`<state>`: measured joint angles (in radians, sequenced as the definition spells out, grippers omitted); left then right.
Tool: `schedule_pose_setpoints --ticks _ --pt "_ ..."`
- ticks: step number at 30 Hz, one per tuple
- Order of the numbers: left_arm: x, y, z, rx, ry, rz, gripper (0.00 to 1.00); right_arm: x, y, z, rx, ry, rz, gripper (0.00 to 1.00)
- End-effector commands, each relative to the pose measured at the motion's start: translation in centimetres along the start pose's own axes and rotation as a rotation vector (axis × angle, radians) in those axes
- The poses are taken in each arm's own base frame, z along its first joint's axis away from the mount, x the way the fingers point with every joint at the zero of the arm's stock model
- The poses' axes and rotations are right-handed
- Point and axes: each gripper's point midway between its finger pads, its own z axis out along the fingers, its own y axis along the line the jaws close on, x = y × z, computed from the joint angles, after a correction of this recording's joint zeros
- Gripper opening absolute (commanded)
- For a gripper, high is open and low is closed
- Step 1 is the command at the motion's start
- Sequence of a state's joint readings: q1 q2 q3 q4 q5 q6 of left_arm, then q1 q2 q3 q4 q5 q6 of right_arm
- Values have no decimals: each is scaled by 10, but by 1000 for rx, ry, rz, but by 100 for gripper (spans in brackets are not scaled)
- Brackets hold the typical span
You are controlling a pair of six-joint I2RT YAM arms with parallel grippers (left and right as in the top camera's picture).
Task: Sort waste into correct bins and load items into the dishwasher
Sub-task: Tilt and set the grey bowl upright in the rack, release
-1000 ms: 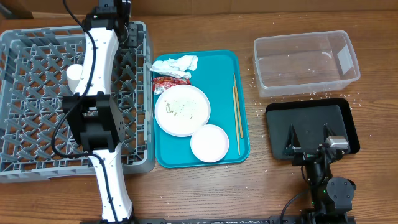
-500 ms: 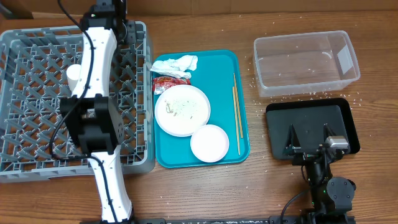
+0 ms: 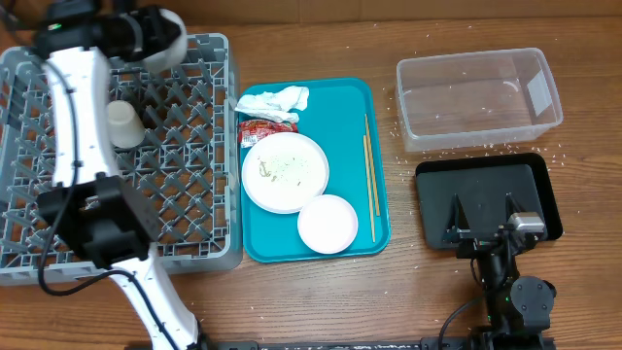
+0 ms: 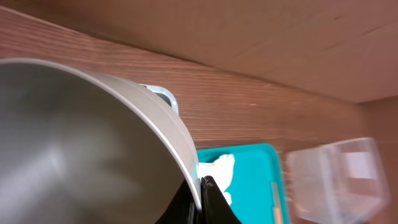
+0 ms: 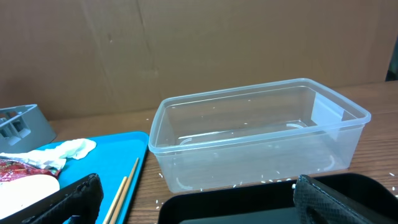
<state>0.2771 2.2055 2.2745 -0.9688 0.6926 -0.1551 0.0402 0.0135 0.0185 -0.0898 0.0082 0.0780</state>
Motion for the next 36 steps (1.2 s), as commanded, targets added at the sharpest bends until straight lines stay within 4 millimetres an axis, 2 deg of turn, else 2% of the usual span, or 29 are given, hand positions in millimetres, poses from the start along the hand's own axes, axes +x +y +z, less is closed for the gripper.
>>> schedule_pose_setpoints --ticks 1,6,13,16,17,19,23,28,29,30,32,33,34,36 --pt "6 5 -9 258 40 -87 4 1 -1 0 8 -8 -4 100" --pt "13 13 -13 529 47 -96 4 1 -1 0 8 -8 -4 100" --pt "21 0 -10 748 38 -45 4 1 -1 0 8 -8 -4 100" --pt "25 9 0 696 54 -63 4 1 -1 0 8 -8 -4 100" --pt "28 23 10 620 78 -115 4 1 -1 0 8 -8 -4 100" --pt "29 38 15 551 85 -143 4 1 -1 0 8 -8 -4 100" --pt "33 59 15 462 92 -180 4 1 -1 0 8 -8 -4 100" --pt "46 104 13 250 128 -296 5 1 -1 0 8 -8 -4 100" --pt "47 115 11 200 128 -304 19 1 -1 0 8 -8 -4 100" --pt "47 118 10 187 125 -304 28 1 -1 0 8 -8 -4 100" --pt "44 121 5 170 113 -299 48 1 -1 0 8 -8 -4 100" --pt "42 122 3 162 107 -295 64 1 -1 0 8 -8 -4 100" --pt "38 121 -1 152 100 -300 74 1 -1 0 8 -8 -4 100" --pt "29 119 -10 126 82 -320 75 1 -1 0 8 -8 -4 100"
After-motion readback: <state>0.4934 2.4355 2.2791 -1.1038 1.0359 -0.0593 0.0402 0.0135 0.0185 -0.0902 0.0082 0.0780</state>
